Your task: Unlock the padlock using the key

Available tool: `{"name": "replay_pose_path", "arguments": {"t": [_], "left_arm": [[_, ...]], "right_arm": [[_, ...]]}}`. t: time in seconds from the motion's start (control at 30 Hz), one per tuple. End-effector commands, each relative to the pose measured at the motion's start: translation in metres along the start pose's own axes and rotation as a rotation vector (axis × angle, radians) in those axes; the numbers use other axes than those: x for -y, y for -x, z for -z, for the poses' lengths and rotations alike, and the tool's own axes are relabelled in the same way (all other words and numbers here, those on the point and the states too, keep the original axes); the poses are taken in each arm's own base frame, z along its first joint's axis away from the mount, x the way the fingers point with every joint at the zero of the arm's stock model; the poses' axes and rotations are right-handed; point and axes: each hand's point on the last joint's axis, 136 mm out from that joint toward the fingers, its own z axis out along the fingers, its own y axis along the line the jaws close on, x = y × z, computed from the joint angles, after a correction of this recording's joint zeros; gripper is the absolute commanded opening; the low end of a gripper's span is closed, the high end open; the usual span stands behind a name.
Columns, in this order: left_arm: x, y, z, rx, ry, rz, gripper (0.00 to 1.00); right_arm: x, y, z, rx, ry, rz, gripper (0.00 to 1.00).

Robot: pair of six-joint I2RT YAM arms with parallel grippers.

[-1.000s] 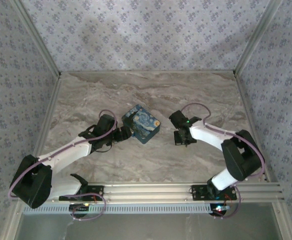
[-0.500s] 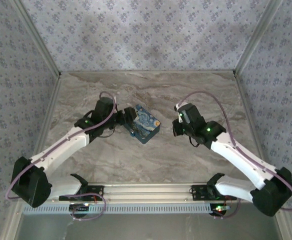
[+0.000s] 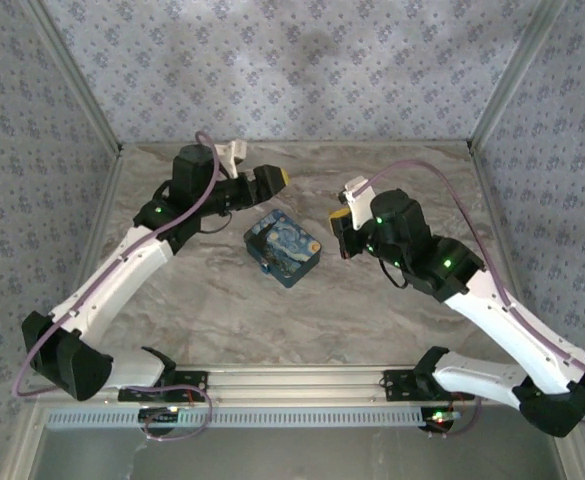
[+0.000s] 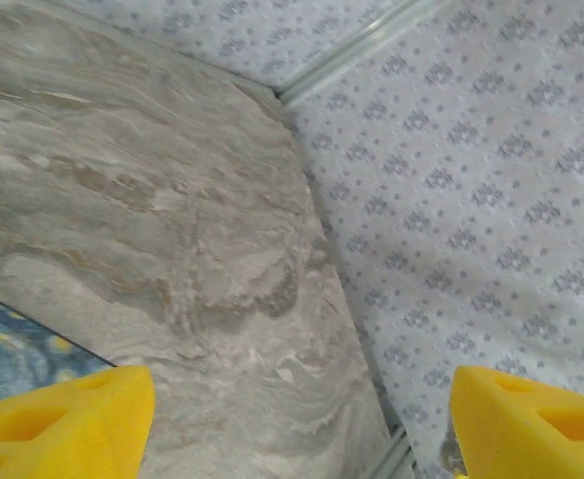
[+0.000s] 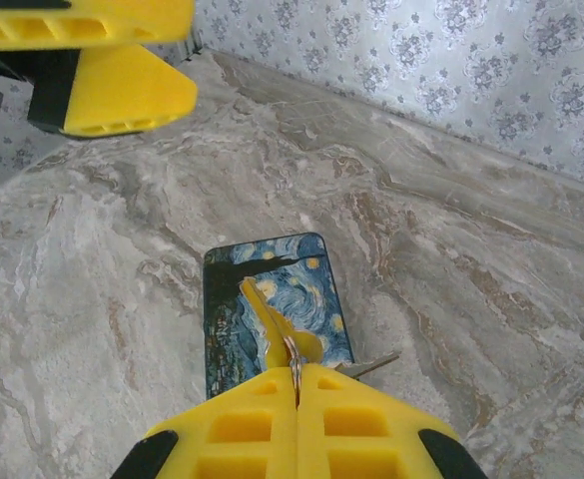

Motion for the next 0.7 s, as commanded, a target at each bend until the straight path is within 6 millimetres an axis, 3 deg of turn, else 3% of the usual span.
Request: {"name": "replay_pose_path", "arguments": {"t": [0.0,0.17,0.67], "left_arm": [[0.025,-0.014,-0.008,-0.067,-0.066,-0.018,0.78],[0.029,-0.03,-0.021,-0.102,-0.055,-0.031,0.77],[0.036,-0.053,-0.037,-0.156,-0.046,-0.072,0.67]], "right_arm": [[-0.002,0.008,-0.002,0.002,-0.011,0.022,0.0],[0.0,0.007,-0.008,-0.01,-0.031,0.009,0.0],[-0.007,0.002,-0.016,-0.029,-0.013,-0.029,0.0]]}}
